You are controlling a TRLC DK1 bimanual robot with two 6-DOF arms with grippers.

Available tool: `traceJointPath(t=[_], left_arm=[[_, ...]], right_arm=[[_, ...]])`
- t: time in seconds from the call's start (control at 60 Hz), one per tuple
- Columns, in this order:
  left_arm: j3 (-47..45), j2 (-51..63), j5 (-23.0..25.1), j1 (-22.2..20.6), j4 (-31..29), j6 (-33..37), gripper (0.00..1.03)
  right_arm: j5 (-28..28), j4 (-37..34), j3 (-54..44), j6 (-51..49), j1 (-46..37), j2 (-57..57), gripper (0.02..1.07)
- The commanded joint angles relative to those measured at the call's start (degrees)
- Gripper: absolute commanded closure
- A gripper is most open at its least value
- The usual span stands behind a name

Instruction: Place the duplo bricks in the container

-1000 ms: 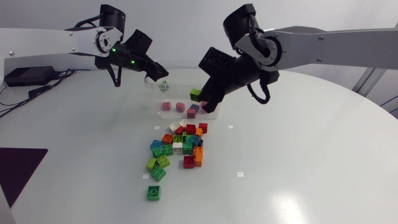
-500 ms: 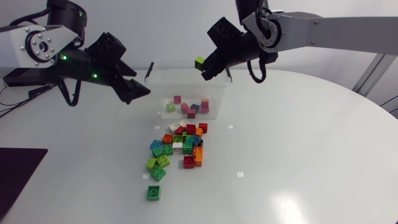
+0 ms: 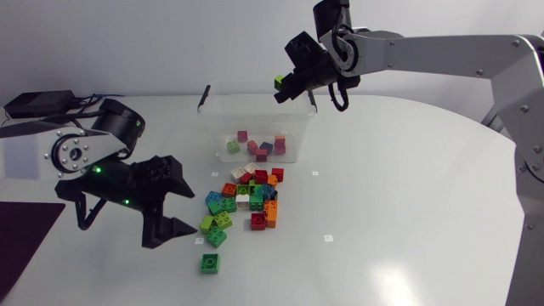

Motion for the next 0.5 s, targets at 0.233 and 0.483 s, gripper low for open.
traceJointPath(t=[0.233, 0.483], left_arm=[[-5.94, 0.65, 0.40, -6.63, -2.63, 6.85, 0.06], [-6.20, 6.46, 0.13, -9.71, -1.40, 6.76, 0.07]], right_arm=[[2.94, 4.51, -5.13, 2.16, 0.50, -5.49, 0.11], [0.92, 5.82, -20.51, -1.01, 2.08, -19.29, 0.11]])
